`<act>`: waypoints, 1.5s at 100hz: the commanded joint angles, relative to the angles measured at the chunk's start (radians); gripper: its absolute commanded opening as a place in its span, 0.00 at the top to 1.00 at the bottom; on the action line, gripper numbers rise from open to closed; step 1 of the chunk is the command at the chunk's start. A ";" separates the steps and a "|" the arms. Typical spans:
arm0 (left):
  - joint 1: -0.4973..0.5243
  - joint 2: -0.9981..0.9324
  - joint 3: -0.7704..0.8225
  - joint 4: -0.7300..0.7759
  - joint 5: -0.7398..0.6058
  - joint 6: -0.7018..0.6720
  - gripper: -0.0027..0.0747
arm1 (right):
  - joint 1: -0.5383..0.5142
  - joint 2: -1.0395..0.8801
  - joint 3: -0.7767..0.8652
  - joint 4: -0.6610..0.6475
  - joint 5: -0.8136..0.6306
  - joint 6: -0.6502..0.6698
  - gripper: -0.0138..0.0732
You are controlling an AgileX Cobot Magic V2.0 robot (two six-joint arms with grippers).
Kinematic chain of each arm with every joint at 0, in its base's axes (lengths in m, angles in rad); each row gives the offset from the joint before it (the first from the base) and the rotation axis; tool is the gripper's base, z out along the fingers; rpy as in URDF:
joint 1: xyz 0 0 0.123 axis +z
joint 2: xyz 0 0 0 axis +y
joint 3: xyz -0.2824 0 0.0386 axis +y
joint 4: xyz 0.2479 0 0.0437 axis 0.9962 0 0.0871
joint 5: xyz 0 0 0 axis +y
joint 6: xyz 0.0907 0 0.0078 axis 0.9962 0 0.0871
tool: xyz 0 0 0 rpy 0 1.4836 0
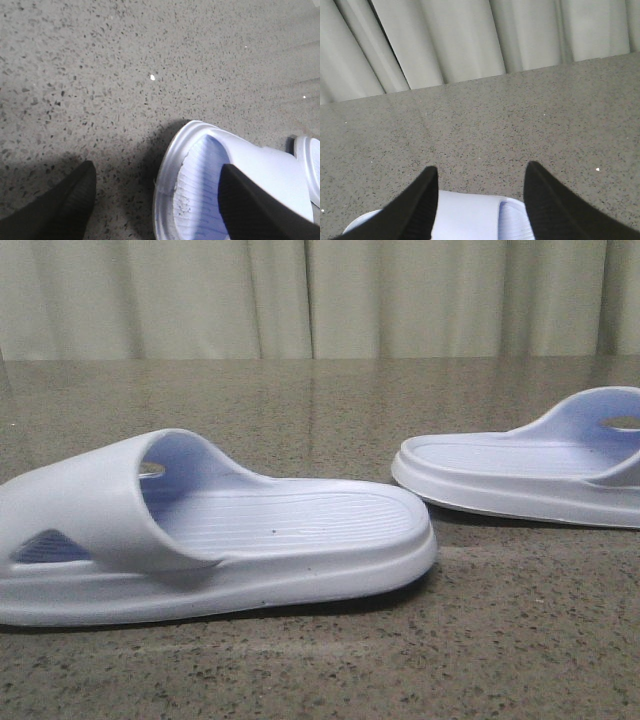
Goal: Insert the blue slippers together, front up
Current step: 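Grasp the slipper nearest the left gripper by its sole edge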
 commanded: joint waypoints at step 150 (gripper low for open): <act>-0.179 0.204 -0.032 -0.196 -0.077 0.057 0.43 | -0.007 0.016 -0.032 -0.003 -0.089 -0.006 0.46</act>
